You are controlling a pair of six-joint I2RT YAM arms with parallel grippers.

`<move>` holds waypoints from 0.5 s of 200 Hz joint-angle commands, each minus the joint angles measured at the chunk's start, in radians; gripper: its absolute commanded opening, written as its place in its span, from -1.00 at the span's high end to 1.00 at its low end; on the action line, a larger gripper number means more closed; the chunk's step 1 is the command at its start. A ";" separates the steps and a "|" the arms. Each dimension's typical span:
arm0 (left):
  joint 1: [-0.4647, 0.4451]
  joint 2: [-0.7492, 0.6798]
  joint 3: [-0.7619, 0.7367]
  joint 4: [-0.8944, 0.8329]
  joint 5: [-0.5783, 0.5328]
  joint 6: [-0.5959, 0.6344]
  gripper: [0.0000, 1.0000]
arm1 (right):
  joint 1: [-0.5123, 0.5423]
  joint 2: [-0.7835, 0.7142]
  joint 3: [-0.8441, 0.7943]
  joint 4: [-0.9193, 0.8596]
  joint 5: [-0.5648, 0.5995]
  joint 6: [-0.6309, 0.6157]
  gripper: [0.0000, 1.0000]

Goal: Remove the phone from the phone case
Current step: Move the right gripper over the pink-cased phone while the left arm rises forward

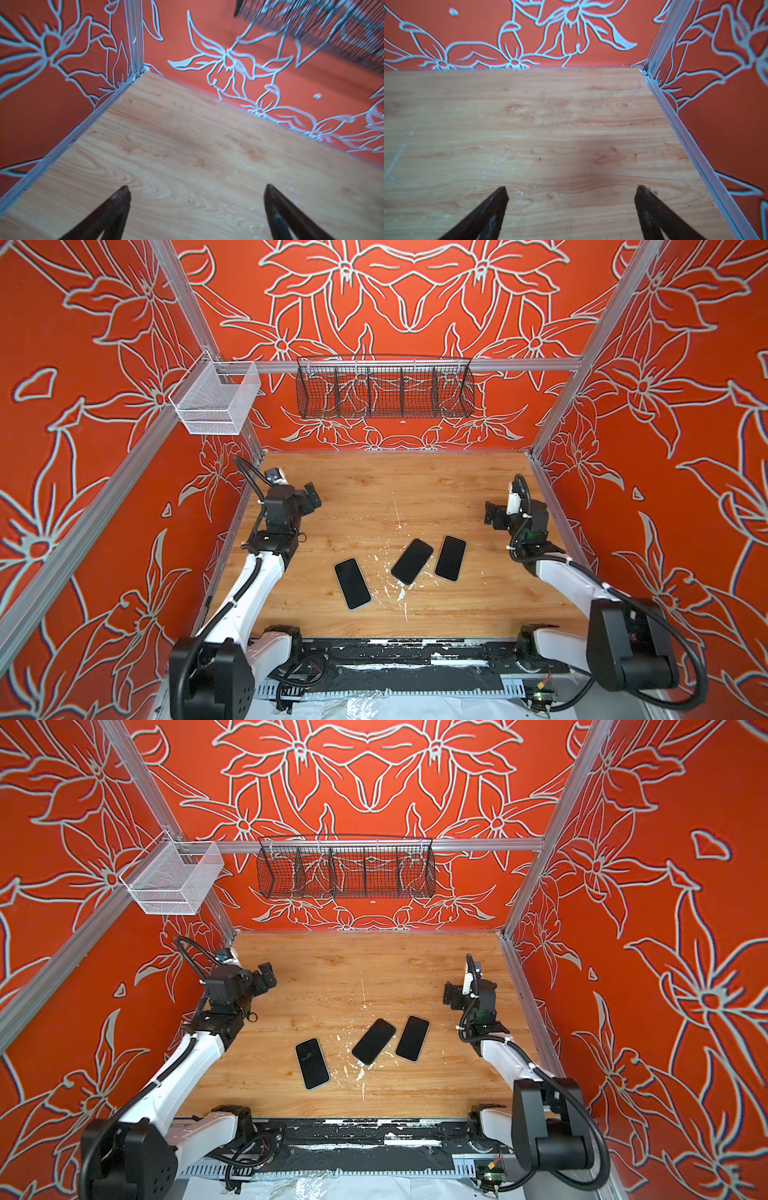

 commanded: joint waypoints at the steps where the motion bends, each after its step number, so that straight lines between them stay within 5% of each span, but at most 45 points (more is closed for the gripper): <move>1: -0.002 -0.008 0.116 -0.340 0.114 -0.169 -0.94 | 0.007 -0.051 0.089 -0.289 -0.088 0.123 -0.95; 51: -0.001 0.107 0.364 -0.539 0.236 0.036 -0.94 | 0.009 -0.075 0.254 -0.531 -0.293 0.320 -0.95; 100: 0.008 0.214 0.342 -0.527 0.405 -0.058 -0.94 | 0.182 -0.112 0.295 -0.736 -0.094 0.410 -0.96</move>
